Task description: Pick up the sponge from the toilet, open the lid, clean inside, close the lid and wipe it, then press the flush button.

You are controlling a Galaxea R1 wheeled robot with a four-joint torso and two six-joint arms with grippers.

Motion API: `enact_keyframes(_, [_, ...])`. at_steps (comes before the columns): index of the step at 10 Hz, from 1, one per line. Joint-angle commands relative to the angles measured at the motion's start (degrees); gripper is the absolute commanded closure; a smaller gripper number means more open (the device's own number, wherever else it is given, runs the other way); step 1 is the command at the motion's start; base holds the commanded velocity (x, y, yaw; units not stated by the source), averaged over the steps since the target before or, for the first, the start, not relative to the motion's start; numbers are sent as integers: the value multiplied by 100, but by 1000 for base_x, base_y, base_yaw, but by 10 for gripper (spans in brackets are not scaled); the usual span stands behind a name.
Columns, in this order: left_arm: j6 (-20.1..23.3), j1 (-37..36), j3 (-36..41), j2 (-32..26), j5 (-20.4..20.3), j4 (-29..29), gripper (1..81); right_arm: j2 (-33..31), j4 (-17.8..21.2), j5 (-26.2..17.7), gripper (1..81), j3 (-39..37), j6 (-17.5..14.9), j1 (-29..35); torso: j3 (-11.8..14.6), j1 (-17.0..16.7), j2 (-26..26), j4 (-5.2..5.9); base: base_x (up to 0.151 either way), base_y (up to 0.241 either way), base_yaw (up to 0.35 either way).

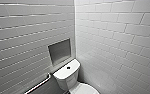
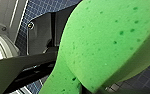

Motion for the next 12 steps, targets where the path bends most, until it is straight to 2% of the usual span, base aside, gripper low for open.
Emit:
enact_keyframes(1, [-9, -552, 18, -16, 588, -219, 10, -51, -103, -264, 811, -41, -8, 71, 0, 0, 0, 0, 0, 0, 0])
enact_keyframes(4, [0, -613, 18, -16, 579, -245, 10, -7, -103, -264, 811, -111, -8, 80, 0, 0, 0, 0, 0, 0, 0])
enact_keyframes(7, [9, -728, 18, -51, 736, -615, 10, 2, -103, -264, 811, -111, -8, 70, -2, 0, 0, 0, 0, 0, 0])
enact_keyframes(12, [35, -737, 18, -95, 808, -624, 10, 11, -112, -264, 811, -120, -16, 71, -2, 0, 0, 0, 0, 0, 0])
